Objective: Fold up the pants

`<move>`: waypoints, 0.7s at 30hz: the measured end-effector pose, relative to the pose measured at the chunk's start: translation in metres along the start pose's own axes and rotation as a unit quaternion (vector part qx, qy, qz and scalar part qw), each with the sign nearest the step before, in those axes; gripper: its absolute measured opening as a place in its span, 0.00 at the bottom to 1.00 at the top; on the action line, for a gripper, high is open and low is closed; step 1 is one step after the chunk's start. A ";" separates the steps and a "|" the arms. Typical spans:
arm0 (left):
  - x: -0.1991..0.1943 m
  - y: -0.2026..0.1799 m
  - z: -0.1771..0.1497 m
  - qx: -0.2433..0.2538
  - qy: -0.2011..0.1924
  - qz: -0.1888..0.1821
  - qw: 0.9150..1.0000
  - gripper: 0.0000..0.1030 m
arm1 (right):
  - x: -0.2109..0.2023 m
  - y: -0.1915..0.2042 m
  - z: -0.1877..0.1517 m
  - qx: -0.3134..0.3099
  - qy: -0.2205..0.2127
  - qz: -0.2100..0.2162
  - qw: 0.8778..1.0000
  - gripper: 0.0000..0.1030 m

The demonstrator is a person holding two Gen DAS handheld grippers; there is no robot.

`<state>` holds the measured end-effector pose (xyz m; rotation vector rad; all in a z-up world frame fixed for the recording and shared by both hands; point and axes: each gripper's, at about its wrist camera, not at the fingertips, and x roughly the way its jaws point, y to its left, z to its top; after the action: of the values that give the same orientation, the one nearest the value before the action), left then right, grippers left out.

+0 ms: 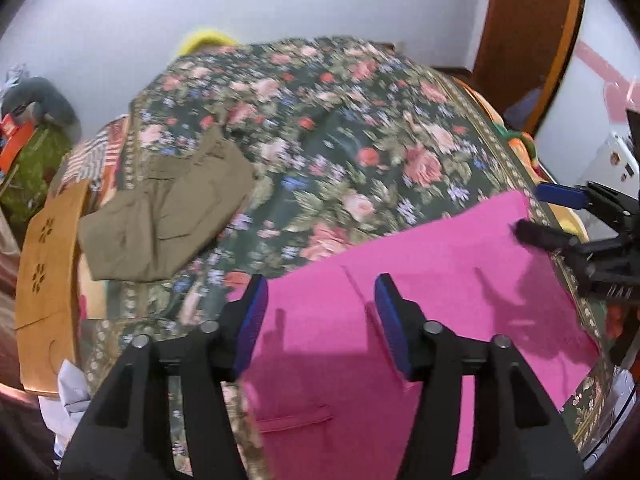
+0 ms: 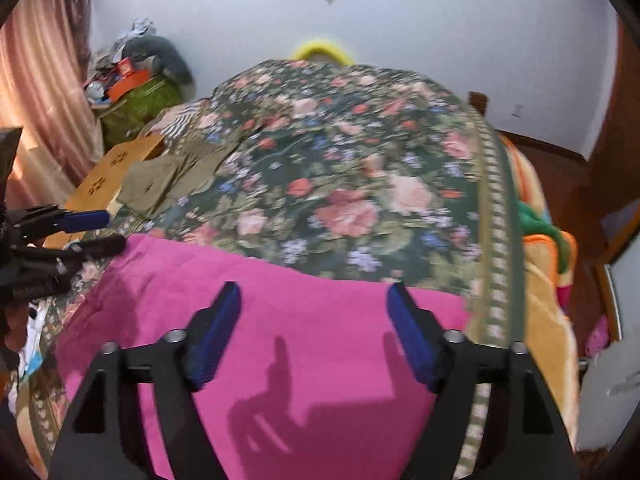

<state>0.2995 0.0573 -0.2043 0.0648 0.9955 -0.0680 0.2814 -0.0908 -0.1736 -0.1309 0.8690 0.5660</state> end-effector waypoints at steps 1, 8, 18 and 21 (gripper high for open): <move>0.007 -0.003 0.000 0.001 0.010 -0.002 1.000 0.57 | 0.011 0.006 0.000 -0.005 0.011 0.004 1.000 0.72; 0.056 -0.011 -0.012 0.007 0.076 0.006 0.997 0.57 | 0.072 0.021 -0.019 -0.009 0.122 0.022 0.992 0.72; 0.025 -0.019 -0.047 0.030 0.047 0.030 0.998 0.73 | 0.044 0.030 -0.055 -0.058 0.131 0.014 0.990 0.72; 0.012 -0.014 -0.059 0.008 0.038 0.026 0.999 0.78 | 0.033 0.030 -0.064 -0.062 0.131 0.002 0.989 0.72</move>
<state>0.2552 0.0484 -0.2470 0.1081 1.0696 -0.0251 0.2391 -0.0729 -0.2367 -0.3223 1.0896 0.6161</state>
